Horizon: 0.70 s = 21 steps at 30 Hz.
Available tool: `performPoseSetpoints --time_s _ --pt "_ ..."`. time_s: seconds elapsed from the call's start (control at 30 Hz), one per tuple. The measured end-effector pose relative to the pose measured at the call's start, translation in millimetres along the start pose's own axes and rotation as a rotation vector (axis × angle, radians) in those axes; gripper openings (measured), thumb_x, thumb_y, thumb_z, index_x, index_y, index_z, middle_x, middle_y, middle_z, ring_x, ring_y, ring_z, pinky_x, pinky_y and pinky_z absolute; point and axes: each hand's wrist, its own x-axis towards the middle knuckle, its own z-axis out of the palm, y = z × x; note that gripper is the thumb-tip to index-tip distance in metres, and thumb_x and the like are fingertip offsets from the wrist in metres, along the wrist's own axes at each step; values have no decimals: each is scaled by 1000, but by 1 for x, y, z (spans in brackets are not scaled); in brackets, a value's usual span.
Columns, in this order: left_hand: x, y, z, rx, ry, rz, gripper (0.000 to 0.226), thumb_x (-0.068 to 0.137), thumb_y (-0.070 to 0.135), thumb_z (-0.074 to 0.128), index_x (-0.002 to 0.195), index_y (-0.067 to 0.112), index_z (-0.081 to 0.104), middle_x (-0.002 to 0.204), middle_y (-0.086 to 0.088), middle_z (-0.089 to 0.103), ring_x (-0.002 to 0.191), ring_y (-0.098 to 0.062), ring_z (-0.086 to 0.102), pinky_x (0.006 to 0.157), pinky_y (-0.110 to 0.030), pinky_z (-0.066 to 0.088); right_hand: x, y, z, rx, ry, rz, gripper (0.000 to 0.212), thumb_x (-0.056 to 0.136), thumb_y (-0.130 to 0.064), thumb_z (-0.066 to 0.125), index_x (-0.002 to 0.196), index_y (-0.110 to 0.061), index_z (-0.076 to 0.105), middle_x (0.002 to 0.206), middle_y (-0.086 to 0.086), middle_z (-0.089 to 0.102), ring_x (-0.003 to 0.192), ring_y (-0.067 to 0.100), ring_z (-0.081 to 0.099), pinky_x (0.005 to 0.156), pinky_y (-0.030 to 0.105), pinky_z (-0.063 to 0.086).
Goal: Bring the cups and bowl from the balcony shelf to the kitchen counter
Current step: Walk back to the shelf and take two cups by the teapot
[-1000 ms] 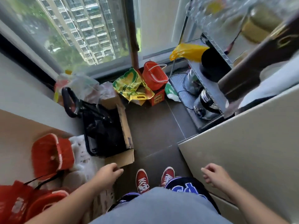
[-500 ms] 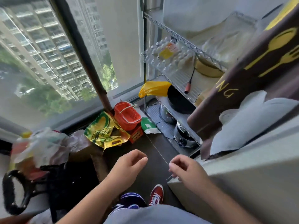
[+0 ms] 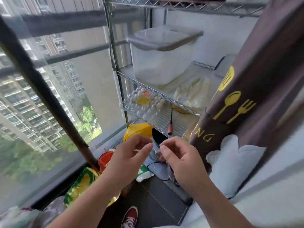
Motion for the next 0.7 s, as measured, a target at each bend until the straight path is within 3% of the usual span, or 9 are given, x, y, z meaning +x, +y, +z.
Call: performPoseSetpoints --time_s 0.1,0.17,0.23,0.3,0.4,0.53,0.7 --pt "38 18 -9 -60 -5 100 13 85 38 61 95 33 68 89 7 74 80 -15 69 72 -33 56 20 -19 -2 75 144 -62 4 87 -27 63 85 -26 66 80 5 71 72 22 67 59 23 55" --pt "67 31 -20 -105 -45 166 12 84 34 63 94 30 68 91 5 74 79 -19 69 72 -33 55 38 -32 -2 86 243 -97 5 87 -22 64 84 -23 67 79 8 71 74 24 68 64 28 57" --pt "97 45 -33 -126 -80 236 12 84 31 63 93 27 69 90 6 74 75 -11 66 68 -25 52 59 -49 -2 64 334 -144 6 88 -16 66 84 -21 67 79 9 71 75 22 69 73 32 58" --pt "126 59 -47 -134 -103 313 13 83 32 63 94 27 68 88 11 72 72 -2 63 67 -17 47 79 -66 -5 38 421 -186 8 87 -13 67 86 -21 67 80 6 72 69 24 68 67 26 58" --pt "165 87 -66 -145 -116 436 21 79 43 63 95 30 67 92 15 72 75 -1 65 70 -19 48 107 -92 -11 -77 530 -264 10 85 -15 70 89 -23 66 85 -4 71 68 16 67 63 17 55" --pt "210 137 -90 -145 -124 645 27 76 50 60 96 32 66 94 16 71 84 -6 68 71 -17 50 138 -134 -25 -205 643 -374 14 82 -30 72 94 -29 65 90 -9 71 84 10 69 74 21 55" --pt "247 214 -111 -126 -84 903 27 77 51 60 98 35 64 97 19 69 89 -6 68 74 -17 52 164 -200 -53 -308 766 -553 20 77 -43 70 94 -35 63 93 -9 71 89 12 68 76 25 55"
